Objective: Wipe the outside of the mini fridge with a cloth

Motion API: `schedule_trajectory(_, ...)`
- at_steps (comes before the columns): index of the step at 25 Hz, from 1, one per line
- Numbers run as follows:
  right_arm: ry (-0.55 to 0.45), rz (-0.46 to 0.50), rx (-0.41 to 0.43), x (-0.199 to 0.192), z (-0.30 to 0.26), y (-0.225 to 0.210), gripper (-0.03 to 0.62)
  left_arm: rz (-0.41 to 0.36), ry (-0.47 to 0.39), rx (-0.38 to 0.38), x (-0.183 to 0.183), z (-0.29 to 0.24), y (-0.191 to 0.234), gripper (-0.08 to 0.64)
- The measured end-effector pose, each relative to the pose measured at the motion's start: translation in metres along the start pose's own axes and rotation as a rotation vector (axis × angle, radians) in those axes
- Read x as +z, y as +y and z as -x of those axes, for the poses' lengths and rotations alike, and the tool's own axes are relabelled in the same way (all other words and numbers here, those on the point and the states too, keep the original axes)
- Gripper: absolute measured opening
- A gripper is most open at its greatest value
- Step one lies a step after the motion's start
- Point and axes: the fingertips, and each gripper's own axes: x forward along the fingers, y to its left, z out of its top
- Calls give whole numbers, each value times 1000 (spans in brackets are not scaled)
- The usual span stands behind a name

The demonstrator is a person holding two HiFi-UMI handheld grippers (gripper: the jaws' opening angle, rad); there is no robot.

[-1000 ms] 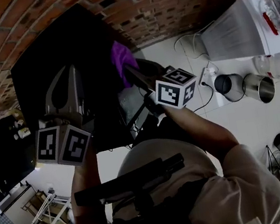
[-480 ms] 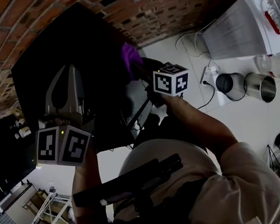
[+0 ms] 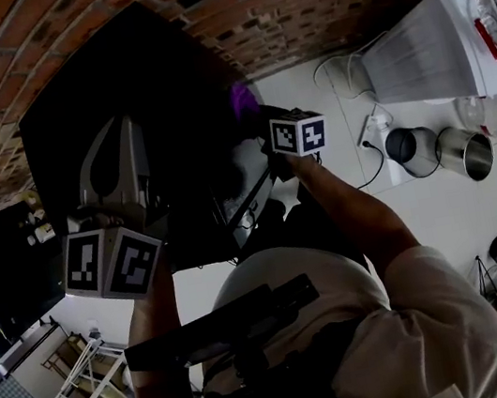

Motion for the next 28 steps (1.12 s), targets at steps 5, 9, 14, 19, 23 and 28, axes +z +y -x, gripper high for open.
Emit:
schedule_trajectory(5, 35, -23, -34, -11, -12, -22, 116, 1, 0, -1, 1, 0, 0, 8)
schedule_trajectory(9, 72, -40, -73, -21, -22, -42, 117, 2, 0, 0, 1, 0, 1, 8)
schedule_trajectory(14, 125, -60, -135, -37, -30, -68, 116, 2, 0, 0, 0, 0, 0, 8)
schedule_trajectory(19, 148, -46, -183, -40, -36, -85, 115, 2, 2, 2, 0, -1, 1, 8)
schedule_trajectory(23, 150, -49, -198, -37, -38, -90, 115, 3, 1, 2, 0, -1, 1, 8)
schedule_trajectory(28, 118, -44, -157, -25, -24, -75, 115, 3, 0, 2, -1, 0, 1, 8)
